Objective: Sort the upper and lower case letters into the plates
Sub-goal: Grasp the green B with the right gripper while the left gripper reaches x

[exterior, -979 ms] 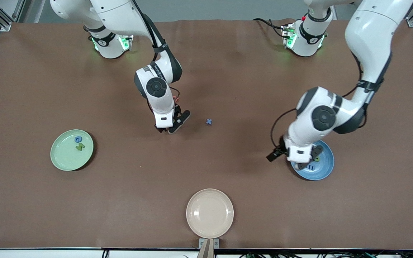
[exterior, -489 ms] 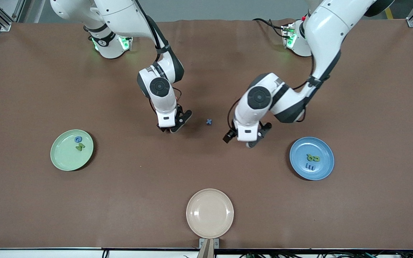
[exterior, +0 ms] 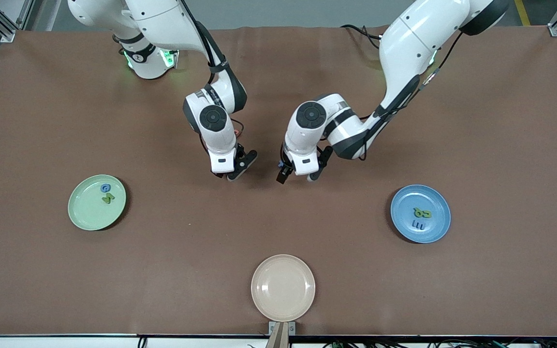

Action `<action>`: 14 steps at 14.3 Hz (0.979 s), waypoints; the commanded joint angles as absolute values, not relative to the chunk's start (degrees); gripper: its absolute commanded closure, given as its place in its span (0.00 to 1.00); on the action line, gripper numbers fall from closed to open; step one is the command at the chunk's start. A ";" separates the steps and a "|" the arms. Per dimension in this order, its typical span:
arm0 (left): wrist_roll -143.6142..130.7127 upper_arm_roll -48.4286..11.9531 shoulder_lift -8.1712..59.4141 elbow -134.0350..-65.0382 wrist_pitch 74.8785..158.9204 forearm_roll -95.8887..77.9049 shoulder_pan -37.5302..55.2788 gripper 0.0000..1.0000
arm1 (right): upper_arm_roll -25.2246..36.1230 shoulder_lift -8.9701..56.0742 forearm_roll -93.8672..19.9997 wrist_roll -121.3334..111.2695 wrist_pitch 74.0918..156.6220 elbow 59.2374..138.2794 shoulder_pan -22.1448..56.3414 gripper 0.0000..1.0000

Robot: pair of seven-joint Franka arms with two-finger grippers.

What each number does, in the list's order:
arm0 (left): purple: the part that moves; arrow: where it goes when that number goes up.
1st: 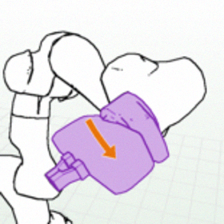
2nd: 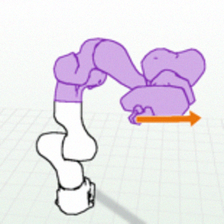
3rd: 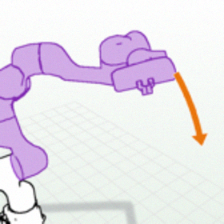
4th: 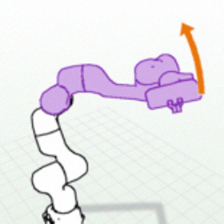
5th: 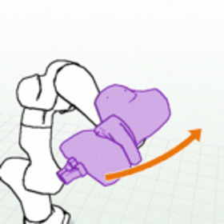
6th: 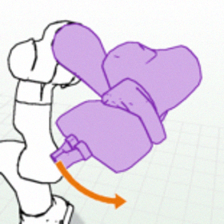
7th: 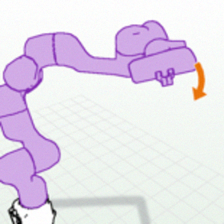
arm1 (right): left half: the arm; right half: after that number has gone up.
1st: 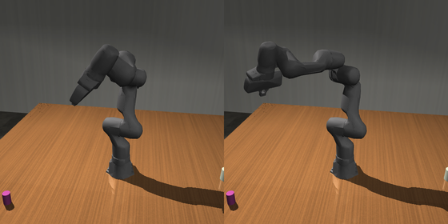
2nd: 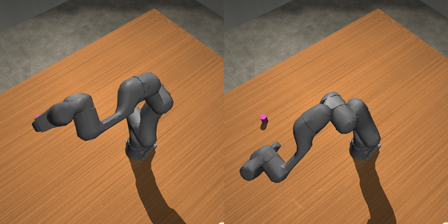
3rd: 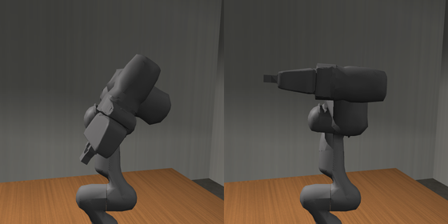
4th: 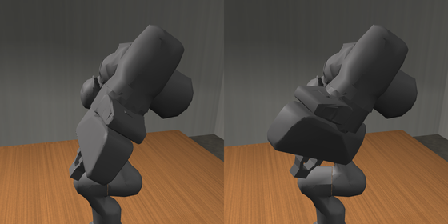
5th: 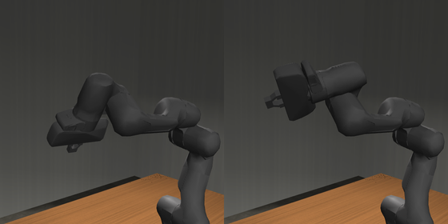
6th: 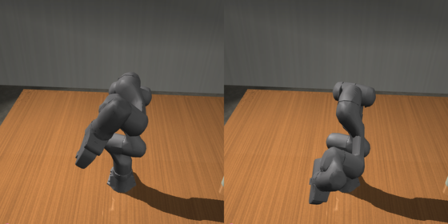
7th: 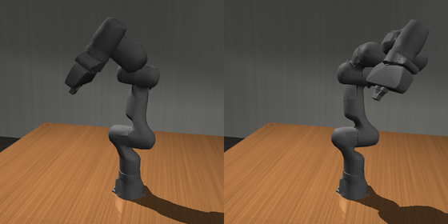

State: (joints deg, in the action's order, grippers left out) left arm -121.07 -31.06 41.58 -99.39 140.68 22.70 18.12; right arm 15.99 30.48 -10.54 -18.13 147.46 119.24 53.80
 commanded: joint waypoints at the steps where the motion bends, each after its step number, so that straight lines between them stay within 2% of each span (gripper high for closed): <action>1: -128.56 -30.24 43.24 -97.91 141.06 24.96 19.77 0.01 | 15.73 30.85 -11.78 -17.58 147.05 119.80 53.79 0.88; 7: -134.29 -29.27 44.21 -98.17 142.55 25.14 21.79 0.04 | 21.08 23.74 -11.16 -28.98 125.97 113.56 46.77 0.88; 11: -137.54 -25.41 45.26 -97.91 144.49 24.87 26.01 0.12 | 28.11 22.94 -11.07 -44.60 124.63 113.82 42.12 0.88; 14: -137.55 -24.87 45.61 -97.91 144.67 24.96 26.54 0.16 | 29.09 23.38 -10.99 -55.96 125.24 113.82 32.64 0.89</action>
State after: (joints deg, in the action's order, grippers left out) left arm -136.29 -25.51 44.91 -98.98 144.17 23.70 25.94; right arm 29.50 23.83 -10.56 -50.11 124.76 112.91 38.16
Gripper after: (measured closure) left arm 0.145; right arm 0.722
